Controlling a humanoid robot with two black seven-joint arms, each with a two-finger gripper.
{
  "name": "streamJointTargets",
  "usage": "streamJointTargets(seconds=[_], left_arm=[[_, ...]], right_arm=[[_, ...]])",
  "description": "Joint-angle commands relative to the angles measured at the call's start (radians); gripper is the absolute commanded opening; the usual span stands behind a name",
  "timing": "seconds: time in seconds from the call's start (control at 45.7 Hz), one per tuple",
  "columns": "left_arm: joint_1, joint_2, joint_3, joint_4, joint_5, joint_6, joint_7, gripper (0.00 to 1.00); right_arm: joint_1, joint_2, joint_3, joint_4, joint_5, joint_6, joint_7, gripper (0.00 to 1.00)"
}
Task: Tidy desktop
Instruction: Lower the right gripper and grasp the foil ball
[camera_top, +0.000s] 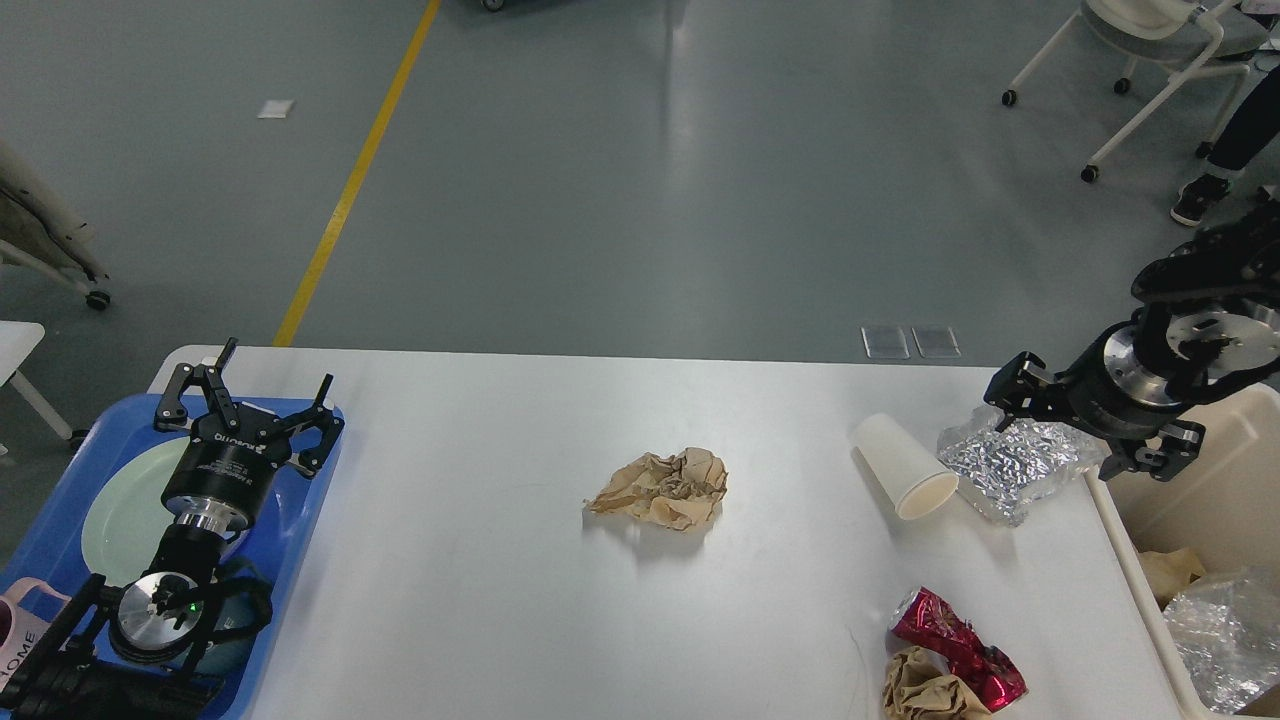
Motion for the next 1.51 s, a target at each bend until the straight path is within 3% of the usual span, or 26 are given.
streamJointTargets(seconds=[0.0,0.263,0.525,0.7,0.854,0.876,1.029,1.095,1.489], left_arm=[[0.002,0.0,0.0,0.0,0.0,0.0,0.0,0.97],[0.0,0.0,0.0,0.0,0.0,0.0,0.0,0.97],[0.0,0.0,0.0,0.0,0.0,0.0,-0.001,0.97],[0.0,0.0,0.0,0.0,0.0,0.0,0.0,0.97],[0.0,0.0,0.0,0.0,0.0,0.0,-0.001,0.97],[0.0,0.0,0.0,0.0,0.0,0.0,-0.001,0.97],[0.0,0.0,0.0,0.0,0.0,0.0,-0.001,0.97],[0.002,0.0,0.0,0.0,0.0,0.0,-0.001,0.97],[0.0,0.0,0.0,0.0,0.0,0.0,-0.001,0.97]], right_arm=[[-0.26,0.013,0.111,-0.238,-0.012,-0.019,-0.005,1.0],[-0.606,0.189,0.144,-0.69,-0.006,-0.083,-0.003,1.0],[-0.738,0.247,0.173,-0.822,-0.003,-0.224,0.0,1.0],[-0.768,0.25,0.177,-0.836,0.0,-0.249,0.0,0.95],[-0.793,0.249,0.246,-0.836,0.001,-0.287,0.0,0.63],[-0.805,0.243,0.283,-0.836,0.001,-0.292,0.0,0.53],[-0.814,0.241,0.343,-0.837,0.0,-0.295,0.0,0.12],[-0.816,0.241,0.343,-0.84,0.0,-0.296,0.0,0.0],[-0.83,0.24,0.369,-0.868,0.003,-0.298,-0.009,0.0]])
